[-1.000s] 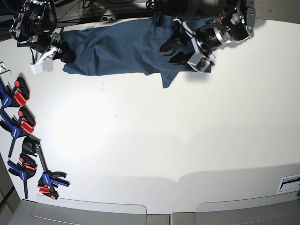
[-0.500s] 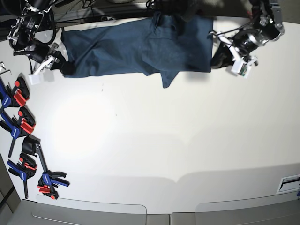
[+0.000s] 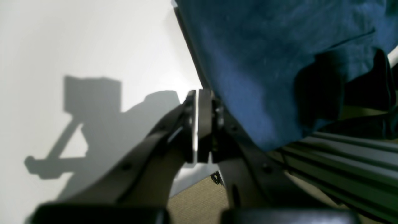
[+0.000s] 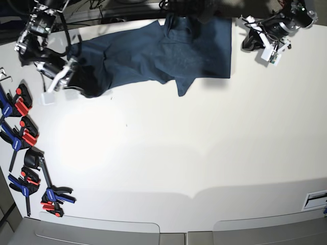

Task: Fold the T-shirt properly
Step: 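Release with the left gripper and move the right gripper onto the folded bundle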

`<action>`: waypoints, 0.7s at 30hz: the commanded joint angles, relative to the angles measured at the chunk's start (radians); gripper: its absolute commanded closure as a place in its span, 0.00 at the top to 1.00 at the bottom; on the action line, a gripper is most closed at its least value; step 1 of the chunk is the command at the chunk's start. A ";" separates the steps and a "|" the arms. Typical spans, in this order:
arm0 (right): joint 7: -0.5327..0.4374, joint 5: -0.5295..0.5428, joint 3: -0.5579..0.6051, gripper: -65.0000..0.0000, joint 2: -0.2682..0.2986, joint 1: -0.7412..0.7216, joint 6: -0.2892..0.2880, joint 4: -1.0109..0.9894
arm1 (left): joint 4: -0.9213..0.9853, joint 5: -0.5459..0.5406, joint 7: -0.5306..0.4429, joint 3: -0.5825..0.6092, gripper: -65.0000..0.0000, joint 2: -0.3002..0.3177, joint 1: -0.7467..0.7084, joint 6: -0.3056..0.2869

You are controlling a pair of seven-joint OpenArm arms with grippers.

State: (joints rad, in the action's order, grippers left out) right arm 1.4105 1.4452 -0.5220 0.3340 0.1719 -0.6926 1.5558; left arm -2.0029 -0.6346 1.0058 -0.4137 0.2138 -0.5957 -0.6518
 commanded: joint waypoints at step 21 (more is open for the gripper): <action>-0.053 -0.389 0.731 0.00 -0.357 -0.008 -0.006 0.198 | -0.018 -0.021 0.041 -0.003 0.00 0.008 -0.019 -0.002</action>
State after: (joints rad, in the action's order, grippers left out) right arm 1.3777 1.0027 0.2127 -0.0170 0.1726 -0.6922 1.7348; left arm -2.0029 -0.6353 1.0557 -0.4137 0.2138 -0.6109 -0.6518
